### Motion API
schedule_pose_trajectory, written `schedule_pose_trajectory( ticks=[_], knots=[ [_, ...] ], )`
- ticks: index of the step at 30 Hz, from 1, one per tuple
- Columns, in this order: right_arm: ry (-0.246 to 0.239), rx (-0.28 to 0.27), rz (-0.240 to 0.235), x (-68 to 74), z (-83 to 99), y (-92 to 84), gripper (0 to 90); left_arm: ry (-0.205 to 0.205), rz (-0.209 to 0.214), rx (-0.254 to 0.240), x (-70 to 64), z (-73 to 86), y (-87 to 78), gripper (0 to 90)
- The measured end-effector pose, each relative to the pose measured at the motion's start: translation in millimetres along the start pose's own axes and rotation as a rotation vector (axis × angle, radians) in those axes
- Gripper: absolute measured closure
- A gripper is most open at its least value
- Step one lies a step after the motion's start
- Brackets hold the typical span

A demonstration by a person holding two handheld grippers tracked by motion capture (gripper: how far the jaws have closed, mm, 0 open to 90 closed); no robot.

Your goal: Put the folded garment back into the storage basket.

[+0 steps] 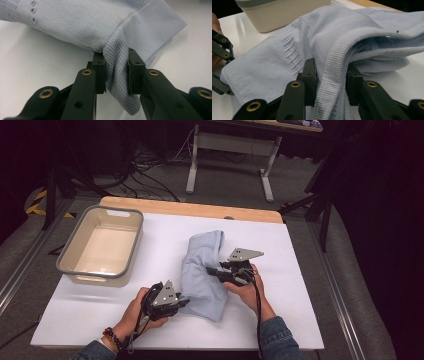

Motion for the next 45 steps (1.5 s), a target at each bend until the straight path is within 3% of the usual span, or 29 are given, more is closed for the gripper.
schedule_pose_trajectory(
  ticks=[22,45],
  knots=[
    [-0.064,-0.04,0.022,8.1,-15.3,-5.8,68.7,0.031,-0.01,-0.016,1.4,-5.7,-6.3,74.2],
    [-0.097,-0.073,0.037,15.9,-25.1,-8.0,68.7,0.061,-0.016,-0.017,4.3,-8.9,-13.6,74.2]
  ],
)
Point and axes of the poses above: each handheld gripper's, and its own axes: y roughly forward along the jaws, z roughly out of its underside, x roughly to its left, the point moved 9 cm from there along y, roughly forward along the jaws, and after that the axes turned 14 degrees about -x, right-handed, at the moved point
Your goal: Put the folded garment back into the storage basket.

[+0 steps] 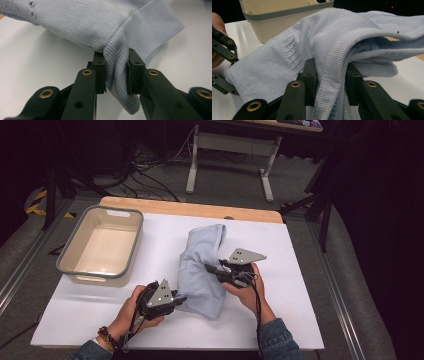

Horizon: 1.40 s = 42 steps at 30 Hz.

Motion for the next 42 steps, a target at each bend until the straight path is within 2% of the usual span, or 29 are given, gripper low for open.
schedule_pose_trajectory(
  ticks=[24,42],
  knots=[
    [-0.022,-0.027,0.017,8.1,-5.4,4.7,68.7,0.012,-0.014,0.013,3.5,2.9,-8.9,74.1],
    [-0.04,-0.04,-0.017,18.8,-11.4,21.8,68.8,0.008,-0.044,0.016,8.8,7.3,-26.0,74.6]
  ],
)
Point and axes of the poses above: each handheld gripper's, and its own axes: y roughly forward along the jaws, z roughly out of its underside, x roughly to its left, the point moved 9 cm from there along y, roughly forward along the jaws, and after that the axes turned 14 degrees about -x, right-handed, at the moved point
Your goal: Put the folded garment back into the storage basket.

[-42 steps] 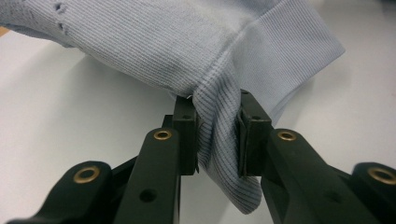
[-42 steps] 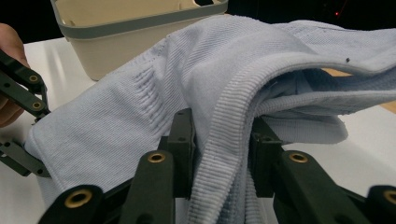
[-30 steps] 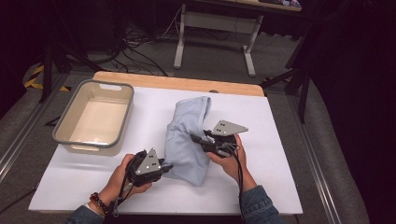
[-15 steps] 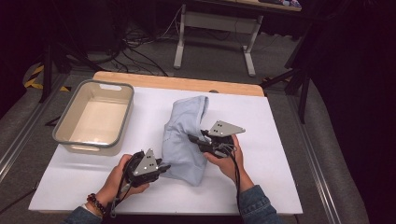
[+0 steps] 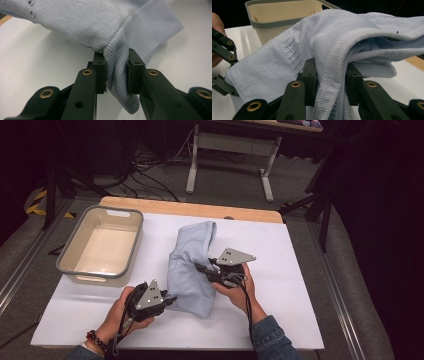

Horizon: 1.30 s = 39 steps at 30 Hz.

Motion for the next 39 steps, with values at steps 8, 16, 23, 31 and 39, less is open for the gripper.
schedule_pose_trajectory(
  ticks=[8,16,23,31,39],
  knots=[
    [-0.008,-0.025,0.006,1.0,-12.4,12.6,68.9,-0.008,-0.026,-0.012,14.0,-6.4,-11.1,74.8],
    [-0.025,-0.04,-0.001,-0.6,-33.0,27.1,68.9,-0.032,-0.062,-0.036,35.4,-12.3,-23.2,74.8],
    [-0.035,-0.059,-0.004,-1.5,-48.9,37.6,69.0,-0.034,-0.098,-0.043,49.5,-19.8,-33.9,74.8],
    [-0.026,-0.082,-0.011,-2.9,-63.1,48.9,69.0,-0.035,-0.136,-0.044,63.3,-27.0,-44.5,74.8],
    [-0.039,-0.108,-0.011,-1.3,-75.0,56.8,69.1,-0.031,-0.163,-0.035,72.6,-32.8,-54.5,74.8]
  ],
)
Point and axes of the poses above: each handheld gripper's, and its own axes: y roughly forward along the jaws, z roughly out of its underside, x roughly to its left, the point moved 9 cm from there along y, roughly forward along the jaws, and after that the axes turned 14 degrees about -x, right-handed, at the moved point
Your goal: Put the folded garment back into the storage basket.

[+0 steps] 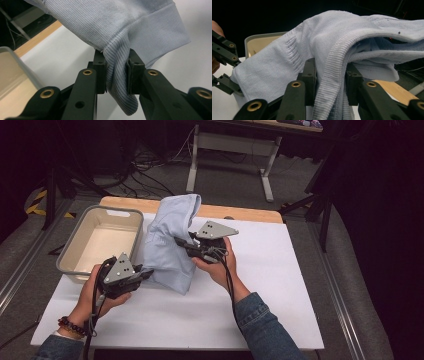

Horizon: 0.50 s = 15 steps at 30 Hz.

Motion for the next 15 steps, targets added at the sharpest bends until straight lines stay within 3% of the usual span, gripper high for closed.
schedule_pose_trajectory(
  ticks=[15],
  knots=[
    [0.021,-0.025,-0.01,3.2,-14.3,28.6,69.6,0.01,-0.06,0.033,24.2,-4.9,-16.3,75.0]
  ],
)
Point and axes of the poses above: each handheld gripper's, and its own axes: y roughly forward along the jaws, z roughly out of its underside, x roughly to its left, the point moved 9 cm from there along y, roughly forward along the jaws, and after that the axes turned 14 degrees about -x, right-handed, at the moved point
